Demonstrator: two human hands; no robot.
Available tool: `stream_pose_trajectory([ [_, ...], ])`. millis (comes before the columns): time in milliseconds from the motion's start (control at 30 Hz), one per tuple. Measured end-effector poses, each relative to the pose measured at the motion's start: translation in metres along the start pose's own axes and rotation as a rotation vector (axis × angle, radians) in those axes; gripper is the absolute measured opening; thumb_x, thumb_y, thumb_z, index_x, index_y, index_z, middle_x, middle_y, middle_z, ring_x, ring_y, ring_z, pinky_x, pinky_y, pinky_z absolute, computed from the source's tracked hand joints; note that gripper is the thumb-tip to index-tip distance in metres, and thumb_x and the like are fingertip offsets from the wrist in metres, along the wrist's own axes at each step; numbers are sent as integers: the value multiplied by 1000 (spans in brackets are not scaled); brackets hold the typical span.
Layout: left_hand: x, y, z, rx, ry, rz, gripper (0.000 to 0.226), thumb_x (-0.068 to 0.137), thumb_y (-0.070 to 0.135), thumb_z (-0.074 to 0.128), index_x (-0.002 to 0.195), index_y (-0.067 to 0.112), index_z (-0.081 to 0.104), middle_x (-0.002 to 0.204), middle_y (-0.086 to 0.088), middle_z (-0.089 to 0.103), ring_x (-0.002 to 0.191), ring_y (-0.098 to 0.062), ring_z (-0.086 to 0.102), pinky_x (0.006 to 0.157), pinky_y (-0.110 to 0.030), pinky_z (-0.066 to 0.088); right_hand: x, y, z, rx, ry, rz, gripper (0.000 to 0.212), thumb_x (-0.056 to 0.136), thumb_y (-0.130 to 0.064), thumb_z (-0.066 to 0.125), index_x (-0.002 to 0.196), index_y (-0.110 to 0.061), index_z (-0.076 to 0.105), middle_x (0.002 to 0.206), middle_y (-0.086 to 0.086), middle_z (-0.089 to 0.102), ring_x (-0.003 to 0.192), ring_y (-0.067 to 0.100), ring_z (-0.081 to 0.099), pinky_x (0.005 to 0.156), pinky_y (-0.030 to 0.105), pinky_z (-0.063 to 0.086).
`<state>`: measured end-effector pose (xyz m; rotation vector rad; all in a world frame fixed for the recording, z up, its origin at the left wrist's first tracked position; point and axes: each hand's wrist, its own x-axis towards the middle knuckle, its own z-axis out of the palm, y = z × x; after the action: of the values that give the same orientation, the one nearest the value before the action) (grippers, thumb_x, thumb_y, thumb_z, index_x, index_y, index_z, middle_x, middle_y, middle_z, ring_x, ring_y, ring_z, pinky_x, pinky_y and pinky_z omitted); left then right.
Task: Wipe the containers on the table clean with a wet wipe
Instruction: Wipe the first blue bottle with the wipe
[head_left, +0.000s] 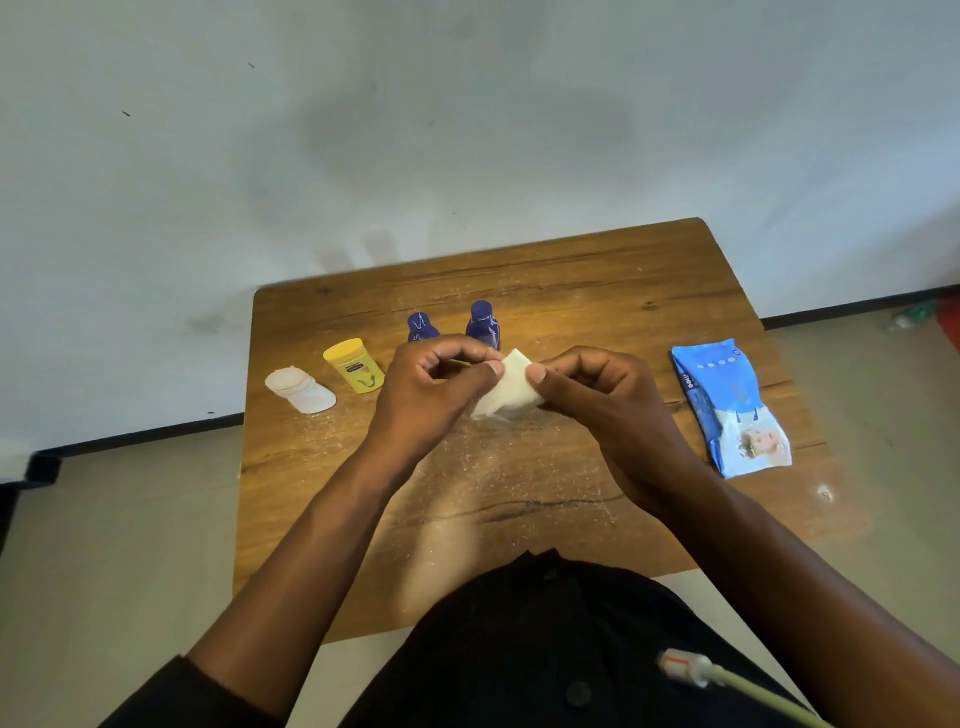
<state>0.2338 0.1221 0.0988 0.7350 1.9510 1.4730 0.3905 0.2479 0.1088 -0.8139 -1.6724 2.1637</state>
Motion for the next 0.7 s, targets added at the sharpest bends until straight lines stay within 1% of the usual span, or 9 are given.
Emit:
stream_pose_trajectory([
  [67, -1, 0, 3, -3, 11, -37, 9, 89, 12, 75, 91, 18, 81, 89, -1, 79, 83, -17, 71, 83, -52, 61, 2, -1, -2, 34, -14, -26, 25, 82, -28, 74, 96, -7, 74, 97, 8, 79, 92, 19, 76, 82, 29, 62],
  [133, 0, 3, 6, -25, 33, -59, 9, 89, 12, 74, 91, 16, 81, 90, -6, 78, 83, -20, 71, 86, -59, 59, 5, 0, -5, 49, -41, -24, 31, 82, -27, 75, 106, -7, 72, 101, 9, 79, 94, 21, 76, 81, 29, 63],
  [233, 2, 9, 7, -34, 95, -64, 6, 86, 22, 75, 84, 24, 81, 91, -1, 78, 89, -24, 72, 89, -59, 58, 7, 0, -7, 11, -130, 1, 44, 82, -26, 77, 120, -7, 69, 105, 11, 79, 92, 19, 77, 74, 25, 61],
  [300, 4, 14, 8, -11, 116, -63, 8, 84, 30, 73, 83, 26, 79, 92, 1, 77, 93, -26, 71, 87, -56, 59, 9, 1, -7, -54, -175, -9, 40, 84, -24, 77, 118, -6, 72, 102, 9, 79, 88, 18, 76, 71, 23, 59],
  [433, 4, 18, 9, 31, 132, -16, 8, 87, 28, 71, 84, 25, 77, 89, 2, 76, 84, -16, 69, 77, -42, 57, 14, 6, -8, -190, -180, -33, 31, 83, -35, 78, 100, -10, 78, 99, 9, 80, 96, 36, 75, 83, 46, 63],
  [500, 4, 17, 8, 52, 149, -1, 8, 89, 25, 70, 84, 25, 76, 89, 1, 76, 85, -24, 70, 77, -44, 58, 15, 7, -9, -190, -149, -48, 31, 81, -35, 79, 94, -7, 78, 95, 10, 80, 92, 33, 77, 81, 45, 62],
  [567, 4, 16, 8, 53, 144, 11, 9, 92, 21, 68, 87, 21, 75, 89, -3, 75, 86, -29, 69, 76, -46, 58, 16, 6, -9, -127, -133, -56, 33, 78, -30, 81, 98, -4, 74, 95, 11, 80, 90, 29, 78, 79, 39, 64],
  [633, 4, 16, 8, 55, 126, 30, 10, 95, 17, 66, 90, 15, 74, 89, -8, 73, 80, -21, 66, 70, -39, 55, 17, 4, -8, -93, -149, -56, 41, 79, -29, 81, 110, -5, 71, 101, 12, 80, 95, 31, 78, 84, 45, 65],
  [700, 7, 15, 8, 53, 130, 40, 10, 97, 17, 63, 93, 15, 72, 87, -8, 70, 77, -10, 61, 68, -33, 50, 19, 4, -7, -142, -177, -60, 41, 81, -33, 79, 113, -8, 74, 105, 11, 80, 99, 33, 77, 90, 55, 63],
])
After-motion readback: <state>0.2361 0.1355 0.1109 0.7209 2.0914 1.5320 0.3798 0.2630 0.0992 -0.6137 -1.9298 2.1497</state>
